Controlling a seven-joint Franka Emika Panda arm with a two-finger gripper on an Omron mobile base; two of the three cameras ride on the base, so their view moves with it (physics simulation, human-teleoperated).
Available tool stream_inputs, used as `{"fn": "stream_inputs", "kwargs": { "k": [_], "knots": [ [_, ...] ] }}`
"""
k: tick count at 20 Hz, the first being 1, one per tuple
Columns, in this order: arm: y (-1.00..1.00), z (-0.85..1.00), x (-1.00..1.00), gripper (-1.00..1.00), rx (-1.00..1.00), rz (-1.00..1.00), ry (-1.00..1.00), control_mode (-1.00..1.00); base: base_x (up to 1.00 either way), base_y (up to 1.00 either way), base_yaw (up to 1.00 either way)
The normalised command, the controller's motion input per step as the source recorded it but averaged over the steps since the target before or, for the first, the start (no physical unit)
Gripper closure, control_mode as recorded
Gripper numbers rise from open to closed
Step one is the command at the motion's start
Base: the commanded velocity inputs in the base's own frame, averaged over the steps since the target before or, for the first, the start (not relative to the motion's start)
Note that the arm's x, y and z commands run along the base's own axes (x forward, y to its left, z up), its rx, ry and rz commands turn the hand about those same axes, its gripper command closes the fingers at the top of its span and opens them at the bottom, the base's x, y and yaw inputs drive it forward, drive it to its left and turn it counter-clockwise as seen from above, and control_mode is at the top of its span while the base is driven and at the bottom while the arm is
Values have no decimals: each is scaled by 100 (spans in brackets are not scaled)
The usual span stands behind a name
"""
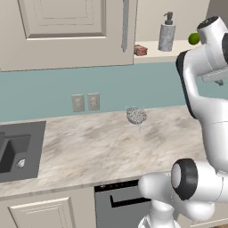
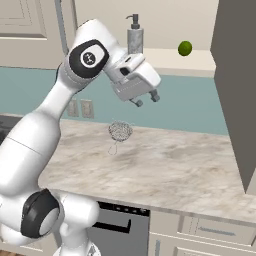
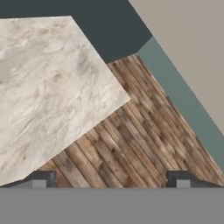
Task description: Pick the bar soap and soap dispenser from the cabinet and place them on the counter.
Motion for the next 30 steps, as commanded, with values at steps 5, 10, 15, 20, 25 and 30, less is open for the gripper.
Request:
{"fn": "stream_inputs", "kwargs": {
  "k": [5,10,15,20,25,30],
  "knots": [
    [27,-7,5,-100,8,14,-1,-100,0,0,0],
    [4,-10,7,-100,21,14,3,-100,0,0,0],
    [5,-4,4,-100,22,12,2,-100,0,0,0],
    [26,6,1,-100,9,8,-4,-100,0,0,0],
    [36,16,3,-100,1,2,-8,-100,0,0,0],
    [41,19,2,-100,1,2,-14,-100,0,0,0]
  ]
}}
